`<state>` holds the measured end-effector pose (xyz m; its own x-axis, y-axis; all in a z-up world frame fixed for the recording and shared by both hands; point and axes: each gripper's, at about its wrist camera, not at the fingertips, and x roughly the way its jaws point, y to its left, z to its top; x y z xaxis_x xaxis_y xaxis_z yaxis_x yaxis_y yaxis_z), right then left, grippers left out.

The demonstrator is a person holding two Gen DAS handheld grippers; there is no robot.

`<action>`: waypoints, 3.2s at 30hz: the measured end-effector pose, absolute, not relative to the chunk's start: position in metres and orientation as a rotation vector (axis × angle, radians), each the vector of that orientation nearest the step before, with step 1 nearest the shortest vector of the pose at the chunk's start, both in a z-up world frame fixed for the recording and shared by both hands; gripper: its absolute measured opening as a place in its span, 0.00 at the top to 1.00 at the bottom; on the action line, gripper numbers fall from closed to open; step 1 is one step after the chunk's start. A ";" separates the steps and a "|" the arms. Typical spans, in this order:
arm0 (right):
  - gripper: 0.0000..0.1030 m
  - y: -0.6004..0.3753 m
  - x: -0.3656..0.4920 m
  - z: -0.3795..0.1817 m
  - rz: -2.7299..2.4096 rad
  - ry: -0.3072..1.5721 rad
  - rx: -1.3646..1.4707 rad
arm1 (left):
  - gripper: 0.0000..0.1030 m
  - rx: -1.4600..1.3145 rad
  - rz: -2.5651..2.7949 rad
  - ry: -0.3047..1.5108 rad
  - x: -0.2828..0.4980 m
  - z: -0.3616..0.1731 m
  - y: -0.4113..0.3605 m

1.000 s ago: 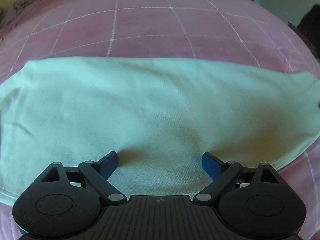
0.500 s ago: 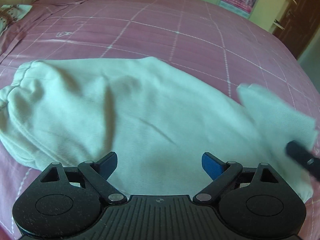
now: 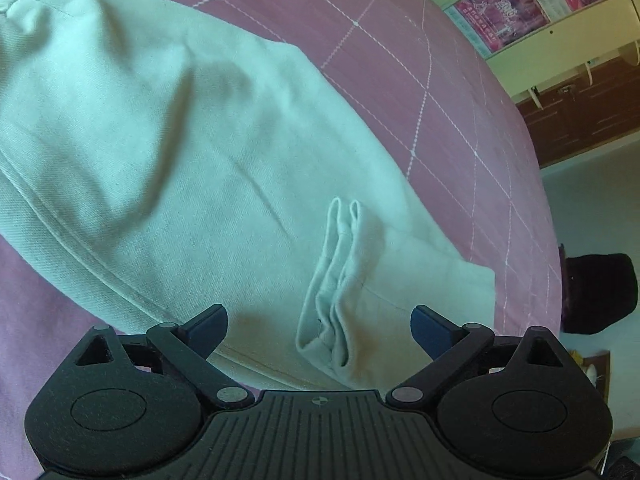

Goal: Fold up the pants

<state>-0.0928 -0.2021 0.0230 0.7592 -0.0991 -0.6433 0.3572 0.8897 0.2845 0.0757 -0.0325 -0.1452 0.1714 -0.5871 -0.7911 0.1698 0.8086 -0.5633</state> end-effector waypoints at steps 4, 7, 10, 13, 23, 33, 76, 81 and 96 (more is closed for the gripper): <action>0.29 -0.248 -0.133 0.026 -0.387 0.617 0.448 | 0.05 -0.426 -0.609 1.316 0.063 -0.155 -0.049; 0.39 -0.282 -0.156 0.016 -0.485 0.610 0.530 | 0.37 -0.412 -0.624 1.321 0.055 -0.163 -0.065; 0.56 -0.303 -0.173 0.002 -0.568 0.608 0.610 | 0.84 -0.387 -0.618 1.340 0.049 -0.174 -0.076; 0.59 -0.313 -0.178 -0.010 -0.601 0.610 0.657 | 0.84 -0.377 -0.622 1.264 0.043 -0.161 -0.076; 0.62 -0.294 -0.147 -0.014 -0.548 0.644 0.588 | 0.84 -0.256 -0.612 1.138 0.063 -0.134 -0.032; 0.66 -0.266 -0.111 -0.034 -0.523 0.868 0.347 | 0.78 -0.108 -0.600 1.078 0.047 -0.131 -0.036; 0.55 -0.179 -0.062 -0.044 -0.429 0.904 0.096 | 0.50 0.168 -0.522 1.030 0.021 -0.147 -0.057; 0.55 -0.177 -0.065 -0.040 -0.447 0.920 0.120 | 0.50 0.169 -0.540 1.037 0.019 -0.143 -0.051; 0.38 -0.156 -0.044 -0.002 -0.455 0.821 0.253 | 0.49 0.022 -0.477 1.048 0.029 -0.123 0.027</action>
